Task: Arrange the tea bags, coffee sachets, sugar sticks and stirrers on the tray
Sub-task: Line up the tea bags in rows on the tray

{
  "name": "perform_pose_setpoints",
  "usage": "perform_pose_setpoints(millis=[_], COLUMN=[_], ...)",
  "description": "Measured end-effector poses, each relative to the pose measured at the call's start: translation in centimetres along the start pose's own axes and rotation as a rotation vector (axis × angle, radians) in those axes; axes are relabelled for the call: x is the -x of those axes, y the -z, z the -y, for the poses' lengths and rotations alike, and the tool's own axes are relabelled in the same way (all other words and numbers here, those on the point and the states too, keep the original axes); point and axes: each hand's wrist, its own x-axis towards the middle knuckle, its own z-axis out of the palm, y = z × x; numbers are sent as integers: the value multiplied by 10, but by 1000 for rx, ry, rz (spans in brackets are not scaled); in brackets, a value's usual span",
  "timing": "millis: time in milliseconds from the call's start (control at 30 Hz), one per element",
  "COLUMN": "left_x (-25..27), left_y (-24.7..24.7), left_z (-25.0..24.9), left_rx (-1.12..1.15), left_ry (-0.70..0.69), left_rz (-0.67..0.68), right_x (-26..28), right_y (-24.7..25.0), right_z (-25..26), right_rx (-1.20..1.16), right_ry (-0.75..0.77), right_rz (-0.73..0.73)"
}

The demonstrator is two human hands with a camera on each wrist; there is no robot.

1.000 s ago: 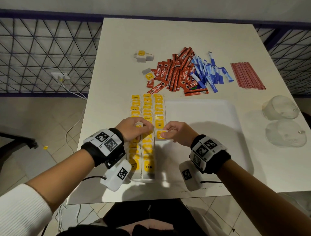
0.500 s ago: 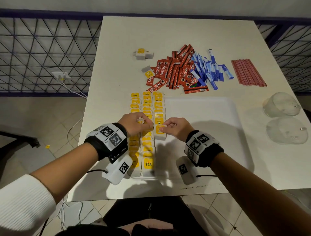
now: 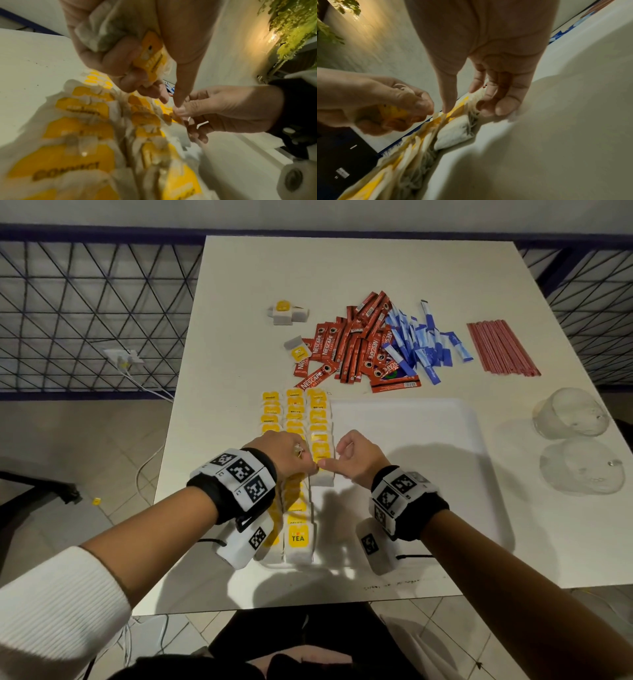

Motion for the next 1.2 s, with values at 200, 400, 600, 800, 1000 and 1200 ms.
perform_pose_setpoints(millis=[200, 400, 600, 800, 1000, 1200], left_x=[-1, -1, -1, 3, 18, 25], left_y=[7, 10, 15, 24, 30, 41], left_z=[0, 2, 4, -7, -20, -17], left_rx=[60, 185, 232, 745, 791, 851], left_ry=[31, 80, 128, 167, 27, -35], left_rz=[-38, -68, -53, 176, 164, 239], right_x=[13, 9, 11, 16, 25, 33], right_y=[-5, -4, 2, 14, 20, 24], right_z=[-1, 5, 11, 27, 59, 74], right_rx=[114, 264, 269, 104, -124, -146], right_ry=[81, 91, 97, 130, 197, 250], right_rz=[79, 182, 238, 94, 221, 207])
